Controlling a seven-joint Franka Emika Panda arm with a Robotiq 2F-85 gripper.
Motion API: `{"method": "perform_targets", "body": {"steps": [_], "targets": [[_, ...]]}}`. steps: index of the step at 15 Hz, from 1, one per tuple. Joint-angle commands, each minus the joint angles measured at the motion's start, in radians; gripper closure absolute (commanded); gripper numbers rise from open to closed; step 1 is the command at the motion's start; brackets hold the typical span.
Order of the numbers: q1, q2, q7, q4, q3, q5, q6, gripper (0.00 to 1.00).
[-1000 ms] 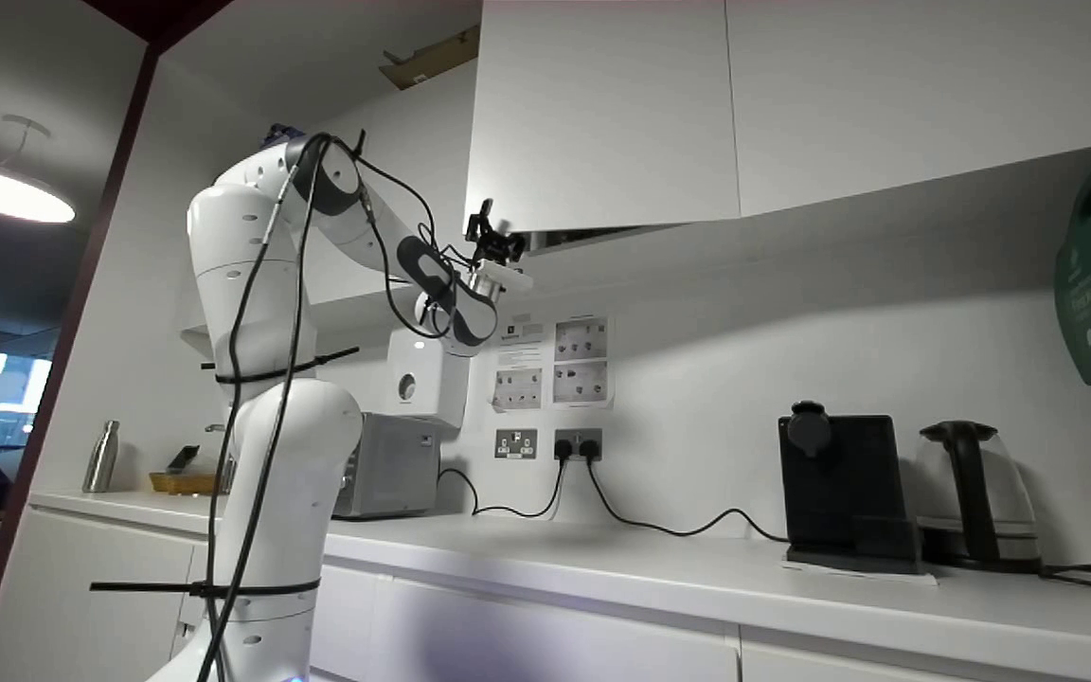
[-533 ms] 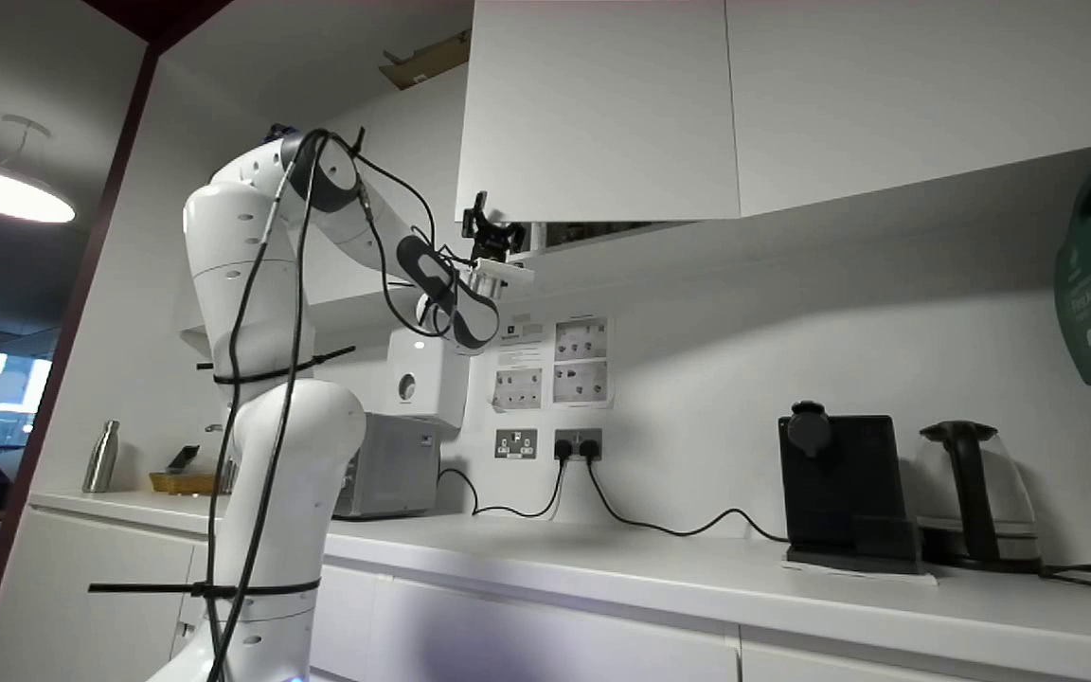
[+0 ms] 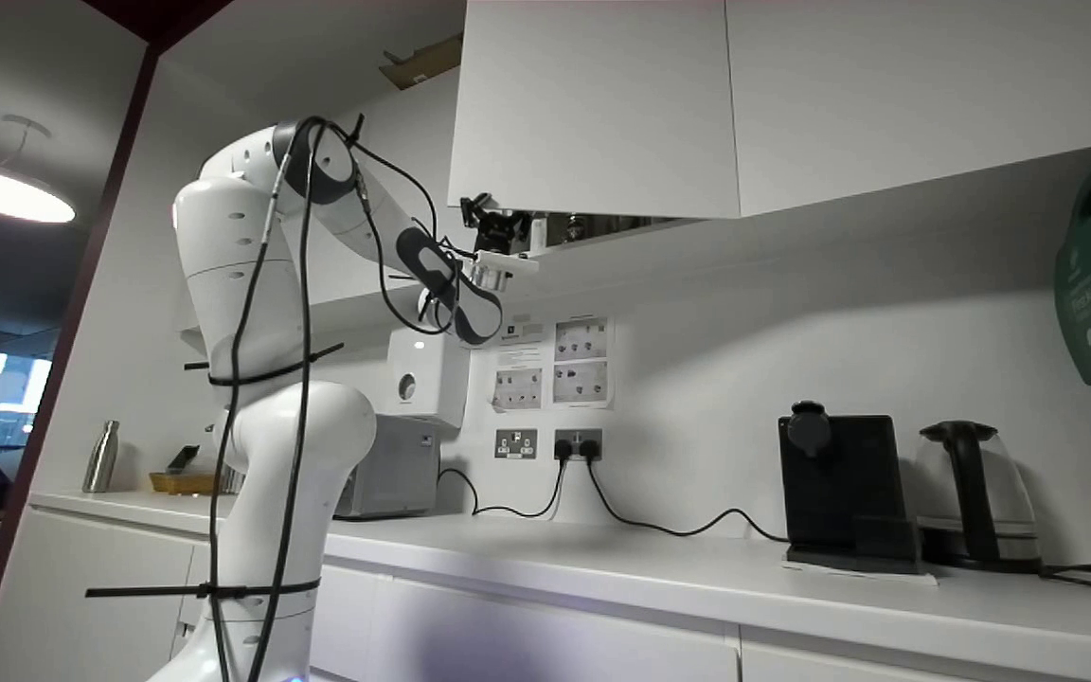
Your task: Open the door of the second upper cabinet from the right
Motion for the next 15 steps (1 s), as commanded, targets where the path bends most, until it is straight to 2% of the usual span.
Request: {"method": "perform_targets", "body": {"steps": [1,6,8,10,11,12,15], "targets": [[-0.007,-0.08,-0.023,-0.045,-0.013,0.006,0.006,0.0],[-0.014,-0.086,-0.028,-0.057,-0.006,0.002,-0.018,0.0],[0.086,-0.071,-0.042,-0.059,-0.087,0.01,-0.037,0.0],[0.116,-0.074,-0.045,-0.06,-0.107,0.034,-0.061,0.0],[0.101,-0.071,-0.081,-0.066,-0.102,-0.006,-0.105,0.0],[0.055,-0.078,-0.063,-0.069,-0.062,0.003,-0.107,0.0],[0.049,-0.092,-0.062,-0.078,-0.037,0.001,-0.124,0.0]]}}
